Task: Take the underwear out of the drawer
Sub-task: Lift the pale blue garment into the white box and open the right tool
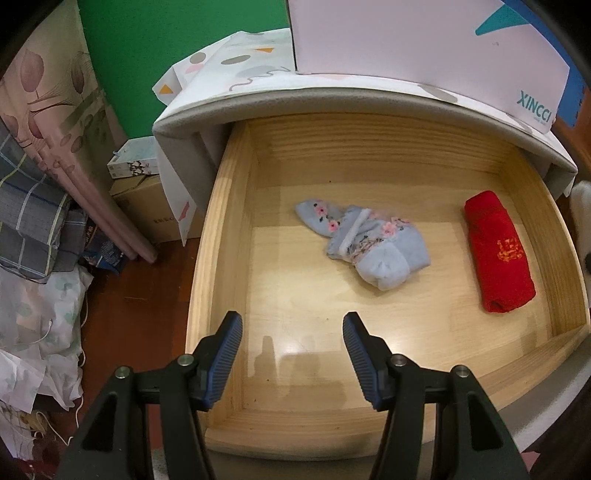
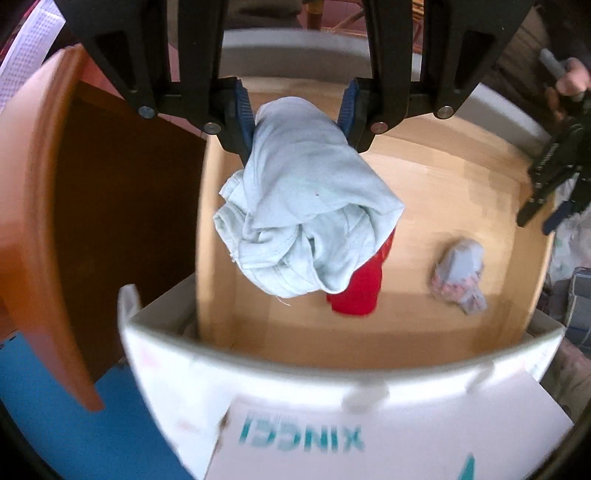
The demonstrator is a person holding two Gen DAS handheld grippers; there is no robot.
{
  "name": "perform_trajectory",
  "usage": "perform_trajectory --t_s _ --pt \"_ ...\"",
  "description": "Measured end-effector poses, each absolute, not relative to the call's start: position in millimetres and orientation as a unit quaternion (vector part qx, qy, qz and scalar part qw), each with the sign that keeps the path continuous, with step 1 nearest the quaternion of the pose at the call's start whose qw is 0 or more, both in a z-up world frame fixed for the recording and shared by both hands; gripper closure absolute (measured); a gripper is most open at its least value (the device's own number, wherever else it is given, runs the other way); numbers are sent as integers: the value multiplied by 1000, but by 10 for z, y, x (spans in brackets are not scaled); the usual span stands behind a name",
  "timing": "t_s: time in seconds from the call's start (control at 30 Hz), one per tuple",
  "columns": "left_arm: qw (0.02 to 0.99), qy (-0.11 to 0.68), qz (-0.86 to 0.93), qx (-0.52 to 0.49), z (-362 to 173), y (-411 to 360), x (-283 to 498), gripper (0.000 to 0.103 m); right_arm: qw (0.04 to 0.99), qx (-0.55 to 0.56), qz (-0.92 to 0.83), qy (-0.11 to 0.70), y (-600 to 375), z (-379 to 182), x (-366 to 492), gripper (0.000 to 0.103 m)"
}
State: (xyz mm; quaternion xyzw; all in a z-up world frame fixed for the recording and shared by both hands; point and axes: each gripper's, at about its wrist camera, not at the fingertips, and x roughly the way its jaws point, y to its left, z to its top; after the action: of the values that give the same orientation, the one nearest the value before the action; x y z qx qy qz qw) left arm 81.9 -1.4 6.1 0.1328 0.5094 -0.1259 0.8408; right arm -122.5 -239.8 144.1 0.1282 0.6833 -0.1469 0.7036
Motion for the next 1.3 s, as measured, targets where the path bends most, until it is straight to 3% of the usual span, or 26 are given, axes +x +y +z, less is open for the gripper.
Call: perform_trajectory --t_s 0.33,0.57,0.93,1.3 --pt "840 512 -125 133 36 -11 820 45 754 114 -142 631 -2719 2520 -816 67" --pt "840 512 -126 132 35 -11 812 45 779 103 -155 599 -2754 2924 -351 67" --pt "839 514 -130 122 31 21 833 45 785 85 -176 588 -2812 2962 382 67" --pt "839 515 -132 113 17 37 847 45 773 106 -153 607 -2721 2608 899 67"
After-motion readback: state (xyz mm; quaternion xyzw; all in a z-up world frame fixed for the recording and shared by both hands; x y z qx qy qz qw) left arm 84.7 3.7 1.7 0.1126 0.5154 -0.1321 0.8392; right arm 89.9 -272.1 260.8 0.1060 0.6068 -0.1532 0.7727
